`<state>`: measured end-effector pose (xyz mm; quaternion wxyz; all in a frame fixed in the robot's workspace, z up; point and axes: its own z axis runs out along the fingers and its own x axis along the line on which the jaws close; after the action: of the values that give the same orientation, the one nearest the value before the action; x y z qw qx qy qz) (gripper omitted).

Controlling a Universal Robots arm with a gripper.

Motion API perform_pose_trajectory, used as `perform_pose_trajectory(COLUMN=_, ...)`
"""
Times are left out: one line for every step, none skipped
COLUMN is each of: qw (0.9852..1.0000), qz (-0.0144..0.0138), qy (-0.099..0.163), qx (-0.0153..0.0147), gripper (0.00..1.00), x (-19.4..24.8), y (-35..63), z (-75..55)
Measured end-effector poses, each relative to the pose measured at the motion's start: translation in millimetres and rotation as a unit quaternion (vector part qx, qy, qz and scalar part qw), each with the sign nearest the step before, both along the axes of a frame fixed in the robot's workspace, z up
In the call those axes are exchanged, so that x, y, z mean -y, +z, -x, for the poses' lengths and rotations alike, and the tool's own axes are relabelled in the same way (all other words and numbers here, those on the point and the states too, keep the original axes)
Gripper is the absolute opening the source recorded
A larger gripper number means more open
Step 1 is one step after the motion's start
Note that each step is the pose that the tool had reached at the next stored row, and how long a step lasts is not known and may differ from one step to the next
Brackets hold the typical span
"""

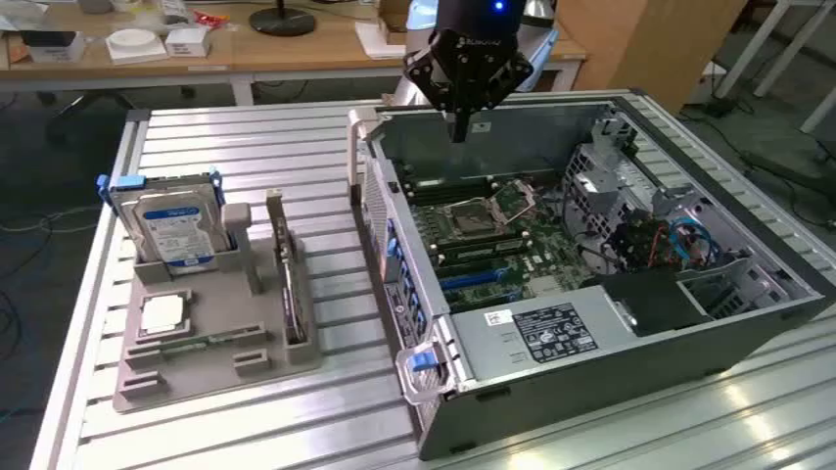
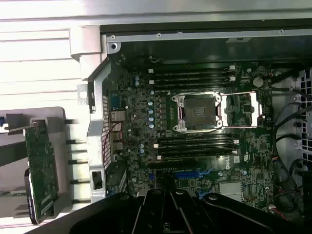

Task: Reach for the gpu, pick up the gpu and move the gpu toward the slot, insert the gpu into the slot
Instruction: 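Reach for the gpu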

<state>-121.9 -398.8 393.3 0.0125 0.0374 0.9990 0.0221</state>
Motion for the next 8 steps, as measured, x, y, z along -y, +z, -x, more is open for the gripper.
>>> perform_pose_trajectory(qw=1.0, qz=0.0, qy=0.0, qx=0.0, gripper=0.1, x=0.0, y=0.0, z=0.0)
perform_pose_trajectory(qw=1.0, qz=0.0, qy=0.0, qx=0.0, gripper=0.1, x=0.0, y=0.0, z=0.0)
perform_pose_trajectory(qw=1.0, qz=0.0, qy=0.0, qx=0.0, gripper=0.1, x=0.0, y=0.0, z=0.0)
perform_pose_trajectory(qw=1.0, qz=0.0, qy=0.0, qx=0.0, gripper=0.1, x=0.0, y=0.0, z=0.0)
perform_pose_trajectory(qw=1.0, qz=0.0, qy=0.0, qx=0.0, gripper=0.1, x=0.0, y=0.0, z=0.0)
perform_pose_trajectory(qw=1.0, qz=0.0, qy=0.0, qx=0.0, gripper=0.1, x=0.0, y=0.0, z=0.0)
perform_pose_trajectory(qw=1.0, qz=0.0, qy=0.0, qx=0.0, gripper=0.1, x=0.0, y=0.0, z=0.0)
perform_pose_trajectory(qw=1.0, qz=0.0, qy=0.0, qx=0.0, gripper=0.1, x=0.0, y=0.0, z=0.0)
